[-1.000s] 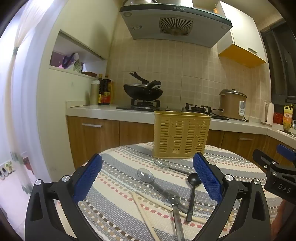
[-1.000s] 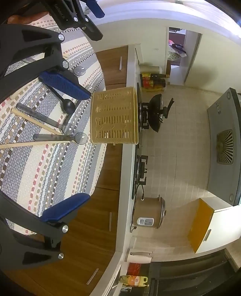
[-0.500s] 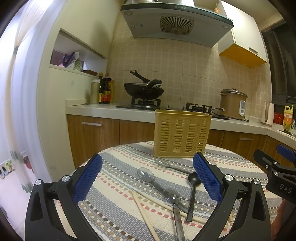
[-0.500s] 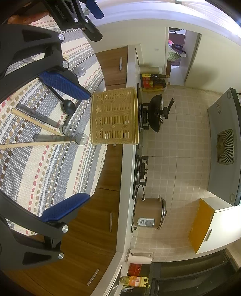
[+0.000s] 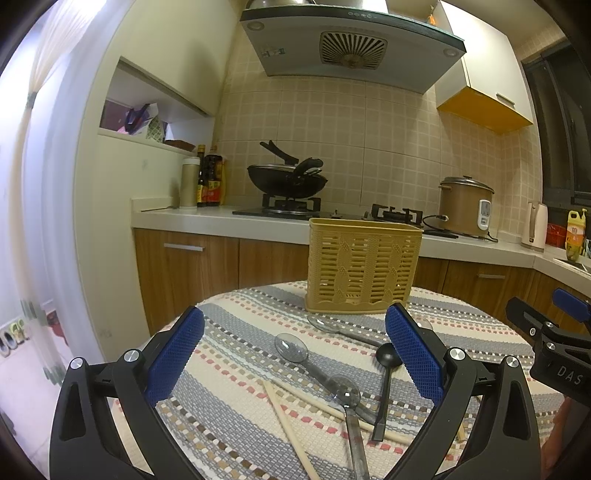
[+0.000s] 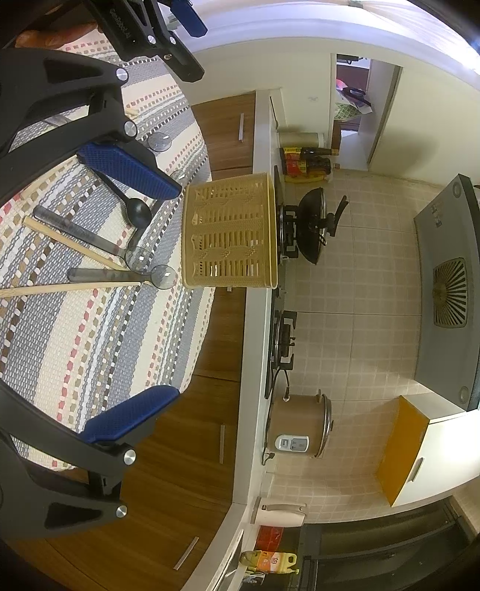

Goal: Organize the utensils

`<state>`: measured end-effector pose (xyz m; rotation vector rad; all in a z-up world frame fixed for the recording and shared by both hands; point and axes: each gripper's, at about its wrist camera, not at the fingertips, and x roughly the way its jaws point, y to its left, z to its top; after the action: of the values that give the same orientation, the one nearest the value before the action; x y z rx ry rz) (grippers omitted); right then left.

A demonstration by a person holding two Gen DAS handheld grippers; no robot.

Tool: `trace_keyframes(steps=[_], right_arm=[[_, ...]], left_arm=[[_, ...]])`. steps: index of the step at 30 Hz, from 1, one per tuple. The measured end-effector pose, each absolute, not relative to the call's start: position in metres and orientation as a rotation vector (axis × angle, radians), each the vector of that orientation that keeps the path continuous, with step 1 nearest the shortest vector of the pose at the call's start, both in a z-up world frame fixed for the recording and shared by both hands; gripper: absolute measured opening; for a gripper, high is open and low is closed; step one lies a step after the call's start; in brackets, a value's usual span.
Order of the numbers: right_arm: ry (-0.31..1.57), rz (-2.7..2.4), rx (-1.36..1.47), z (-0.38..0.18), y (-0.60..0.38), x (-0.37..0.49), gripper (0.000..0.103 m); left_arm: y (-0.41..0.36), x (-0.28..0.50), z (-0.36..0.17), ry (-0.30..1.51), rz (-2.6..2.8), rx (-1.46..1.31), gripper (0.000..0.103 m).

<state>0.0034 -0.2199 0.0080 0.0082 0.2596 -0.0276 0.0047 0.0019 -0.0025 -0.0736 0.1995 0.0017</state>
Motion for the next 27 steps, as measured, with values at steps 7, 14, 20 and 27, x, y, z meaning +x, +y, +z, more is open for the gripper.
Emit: trace_keyframes(steps=[7,14,20,27], right_arm=[[0.262,-0.030,0.004,0.0077,-0.2199,0.0036,0.096],[0.263,-0.030,-0.013,0.0079,-0.2156,0.0028,0.096],[0.263,-0.030,-0.020,0.0074,-0.2135,0.0029,0.096],[0.263,-0.033,-0.021,0.0069,-0.2129,0.0031,0.096]], left_arm=[[0.0023,0.0048,-0.0026,0.198,0.002,-0.073,0.095],[0.0034,0.0035,-0.0029,0.196,0.002,-0.075,0.095],[0.0044,0.0024,-0.0035,0.193,0.003,-0.078,0.095],[0.0047,0.0020,-0.0032,0.192,0.003,-0.079,0.095]])
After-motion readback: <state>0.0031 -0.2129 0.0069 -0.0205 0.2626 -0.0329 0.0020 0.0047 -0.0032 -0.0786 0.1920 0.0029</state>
